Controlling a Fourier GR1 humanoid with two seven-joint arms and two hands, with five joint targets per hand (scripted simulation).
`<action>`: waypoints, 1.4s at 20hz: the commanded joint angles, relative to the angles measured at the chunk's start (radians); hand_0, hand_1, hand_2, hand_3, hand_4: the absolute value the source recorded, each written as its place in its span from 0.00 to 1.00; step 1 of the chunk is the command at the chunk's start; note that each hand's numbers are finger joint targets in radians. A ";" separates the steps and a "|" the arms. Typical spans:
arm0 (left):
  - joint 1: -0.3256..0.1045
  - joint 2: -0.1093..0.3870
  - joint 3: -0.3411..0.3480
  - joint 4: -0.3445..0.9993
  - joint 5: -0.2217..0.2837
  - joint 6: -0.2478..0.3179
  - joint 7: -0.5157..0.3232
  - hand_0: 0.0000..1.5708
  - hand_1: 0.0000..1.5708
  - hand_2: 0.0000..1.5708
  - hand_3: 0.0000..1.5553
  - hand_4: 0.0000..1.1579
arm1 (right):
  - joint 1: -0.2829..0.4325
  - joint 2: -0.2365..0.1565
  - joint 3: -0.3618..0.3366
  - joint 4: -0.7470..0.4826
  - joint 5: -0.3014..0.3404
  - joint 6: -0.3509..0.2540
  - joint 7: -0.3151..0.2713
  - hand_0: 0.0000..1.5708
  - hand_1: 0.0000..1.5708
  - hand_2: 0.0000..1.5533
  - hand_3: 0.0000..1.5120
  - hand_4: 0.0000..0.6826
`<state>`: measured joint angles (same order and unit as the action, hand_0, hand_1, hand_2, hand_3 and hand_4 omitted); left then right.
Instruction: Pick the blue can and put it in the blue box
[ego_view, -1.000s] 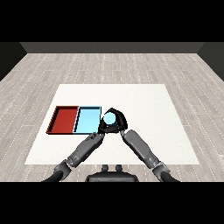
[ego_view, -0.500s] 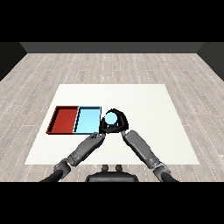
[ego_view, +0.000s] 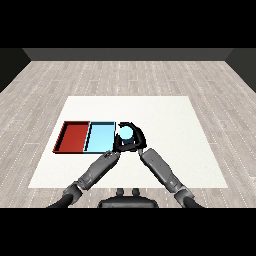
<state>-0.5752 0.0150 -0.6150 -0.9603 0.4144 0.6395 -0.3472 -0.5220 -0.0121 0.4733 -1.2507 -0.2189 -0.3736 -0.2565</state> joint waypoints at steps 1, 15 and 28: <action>-0.005 -0.014 -0.027 -0.078 -0.012 0.063 0.076 1.00 1.00 0.99 0.94 0.98 | 0.008 0.012 -0.005 -0.012 0.038 -0.001 0.028 0.00 0.00 0.00 0.00 0.00; 0.007 -0.015 0.033 0.009 0.056 0.001 -0.014 1.00 1.00 1.00 0.96 0.99 | 0.054 -0.010 -0.186 -0.138 -0.062 0.071 0.057 0.00 0.00 0.00 0.00 0.00; 0.031 0.108 0.213 0.073 -0.050 -0.035 -0.066 1.00 1.00 0.99 0.95 0.99 | 0.338 -0.156 -0.404 -0.472 -0.211 0.198 0.009 0.00 0.00 0.00 0.00 0.00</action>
<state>-0.5490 0.0957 -0.4343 -0.9307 0.3889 0.6130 -0.3863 -0.2953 -0.1378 0.1203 -1.6554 -0.4005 -0.2040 -0.2203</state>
